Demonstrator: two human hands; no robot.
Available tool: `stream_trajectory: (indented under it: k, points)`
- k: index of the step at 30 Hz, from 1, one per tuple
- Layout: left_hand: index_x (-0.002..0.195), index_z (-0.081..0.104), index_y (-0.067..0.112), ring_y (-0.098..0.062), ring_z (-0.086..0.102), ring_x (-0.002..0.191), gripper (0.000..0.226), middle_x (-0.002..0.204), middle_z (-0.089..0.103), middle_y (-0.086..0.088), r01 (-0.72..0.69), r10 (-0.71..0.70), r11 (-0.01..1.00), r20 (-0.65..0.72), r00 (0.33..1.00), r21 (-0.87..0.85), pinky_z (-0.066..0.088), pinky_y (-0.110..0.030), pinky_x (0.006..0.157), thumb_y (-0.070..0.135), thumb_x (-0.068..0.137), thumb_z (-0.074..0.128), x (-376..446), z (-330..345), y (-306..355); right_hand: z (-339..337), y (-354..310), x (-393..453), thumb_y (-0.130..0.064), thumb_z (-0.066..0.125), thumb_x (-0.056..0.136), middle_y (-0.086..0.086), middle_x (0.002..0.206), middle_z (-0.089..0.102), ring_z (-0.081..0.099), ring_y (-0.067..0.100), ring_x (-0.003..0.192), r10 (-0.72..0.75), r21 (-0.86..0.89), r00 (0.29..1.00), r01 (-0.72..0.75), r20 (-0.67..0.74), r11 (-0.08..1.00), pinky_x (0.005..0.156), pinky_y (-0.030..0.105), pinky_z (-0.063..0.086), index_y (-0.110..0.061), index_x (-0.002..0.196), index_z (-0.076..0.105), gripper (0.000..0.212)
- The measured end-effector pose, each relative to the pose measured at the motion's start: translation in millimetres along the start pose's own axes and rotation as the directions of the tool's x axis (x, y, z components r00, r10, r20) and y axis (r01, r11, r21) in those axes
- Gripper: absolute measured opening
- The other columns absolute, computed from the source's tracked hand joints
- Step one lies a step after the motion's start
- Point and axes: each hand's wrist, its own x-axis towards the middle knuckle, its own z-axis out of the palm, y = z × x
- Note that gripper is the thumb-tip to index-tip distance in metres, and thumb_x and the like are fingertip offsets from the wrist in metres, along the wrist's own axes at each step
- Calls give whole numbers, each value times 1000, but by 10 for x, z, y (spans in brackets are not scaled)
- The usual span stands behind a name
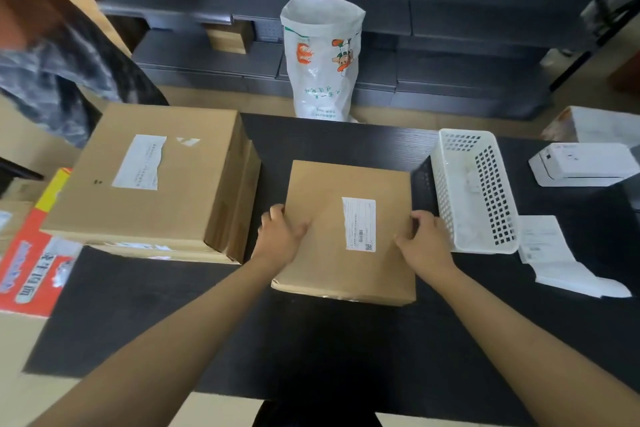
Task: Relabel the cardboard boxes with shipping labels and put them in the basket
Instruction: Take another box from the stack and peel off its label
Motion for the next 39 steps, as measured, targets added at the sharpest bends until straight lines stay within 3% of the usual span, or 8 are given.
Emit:
stream_trajectory:
  k: [3,7,14,25,29,31,35,39]
  points:
    - [140,28,15,-27,51,117,66,138,41,-9,23,-21,998,30,999,-67,45,-40,97,47,90,57,24,16,-12,10,-119,23,-20,59,87,7,129,43,43,23,117,-247,-150,968,238,-43,960,100,34,39,-16,128,50,41]
    - [139,27,16,-24,53,114,65,137,44,-8,61,-55,991,46,997,-121,48,-39,95,44,90,60,78,16,-28,104,-365,112,-18,55,93,1,125,48,50,15,107,-324,-119,941,335,98,935,86,25,44,-15,122,54,29]
    - [137,28,16,-23,53,111,62,135,44,-9,97,-87,981,63,994,-169,49,-39,95,38,90,63,112,8,-12,246,-532,286,-16,49,97,7,126,45,52,16,99,-206,-83,978,204,-16,975,77,19,38,-9,125,52,29]
    - [135,30,15,-24,52,111,61,135,43,-10,108,-96,979,77,992,-174,49,-43,98,36,89,65,136,-8,6,310,-486,407,-12,49,96,6,109,56,56,21,95,-262,-147,965,257,-12,955,85,31,48,-8,98,64,16]
    - [136,30,15,-25,52,115,62,135,44,-9,116,-101,977,92,991,-178,48,-44,99,36,88,65,135,-27,14,242,-393,373,-12,55,94,-1,106,55,56,13,90,-295,17,955,295,-4,955,70,14,42,-15,103,59,11]
    - [136,30,15,-26,52,115,63,136,43,-9,117,-101,977,96,990,-176,48,-44,99,36,89,65,127,-30,18,99,-281,342,-12,59,91,-5,103,54,56,10,89,-461,53,881,458,112,888,72,15,45,-19,96,60,8]
    - [138,28,16,-27,51,117,64,137,41,-9,110,-96,981,93,991,-160,48,-44,100,37,89,63,103,-35,25,-213,-29,239,-30,63,85,-8,113,53,48,7,107,-697,-185,578,809,425,558,93,22,44,-23,105,61,21]
    - [138,28,16,-27,50,117,64,137,41,-9,114,-100,982,98,990,-151,48,-44,100,38,90,63,95,-35,40,-226,52,168,-36,64,85,-4,121,57,52,14,110,-764,-270,433,901,479,340,91,25,48,-18,110,64,30]
